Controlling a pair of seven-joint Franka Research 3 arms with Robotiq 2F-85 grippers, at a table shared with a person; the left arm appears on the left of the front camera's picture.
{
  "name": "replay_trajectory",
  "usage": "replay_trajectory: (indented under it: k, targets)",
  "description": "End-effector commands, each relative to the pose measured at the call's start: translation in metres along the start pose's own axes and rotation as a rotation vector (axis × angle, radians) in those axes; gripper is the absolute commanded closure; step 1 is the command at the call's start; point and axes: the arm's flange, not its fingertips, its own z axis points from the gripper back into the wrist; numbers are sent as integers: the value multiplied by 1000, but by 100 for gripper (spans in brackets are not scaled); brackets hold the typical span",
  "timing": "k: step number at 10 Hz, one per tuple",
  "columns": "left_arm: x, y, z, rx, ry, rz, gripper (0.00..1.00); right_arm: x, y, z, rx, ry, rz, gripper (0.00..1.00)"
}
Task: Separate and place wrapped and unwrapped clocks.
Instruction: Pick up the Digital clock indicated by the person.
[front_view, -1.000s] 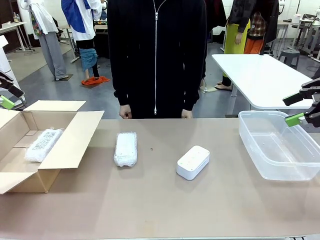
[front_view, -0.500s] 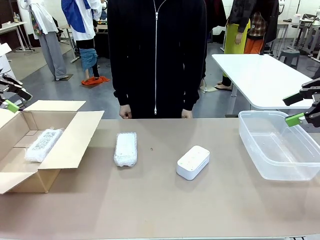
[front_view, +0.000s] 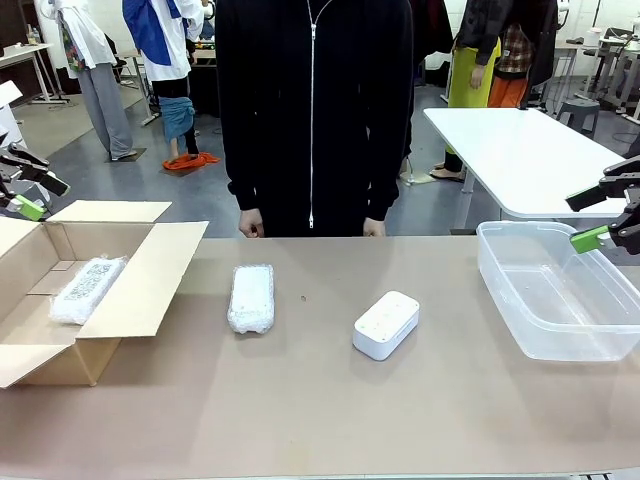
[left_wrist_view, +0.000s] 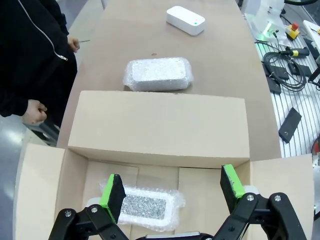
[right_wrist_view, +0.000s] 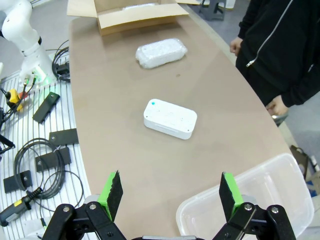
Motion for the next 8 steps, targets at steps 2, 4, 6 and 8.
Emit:
replay_trajectory:
  k: [2, 4, 6, 8]
  targets:
    - [0, -1, 0, -6, 18, 1, 0, 2, -3, -1, 21, -34, 6, 0]
    - [0, -1, 0, -6, 18, 1, 0, 2, -3, -1, 21, -34, 6, 0]
    - [0, -1, 0, -6, 18, 1, 0, 2, -3, -1, 21, -34, 6, 0]
    - [0, -1, 0, -6, 18, 1, 0, 2, -3, -1, 21, -34, 6, 0]
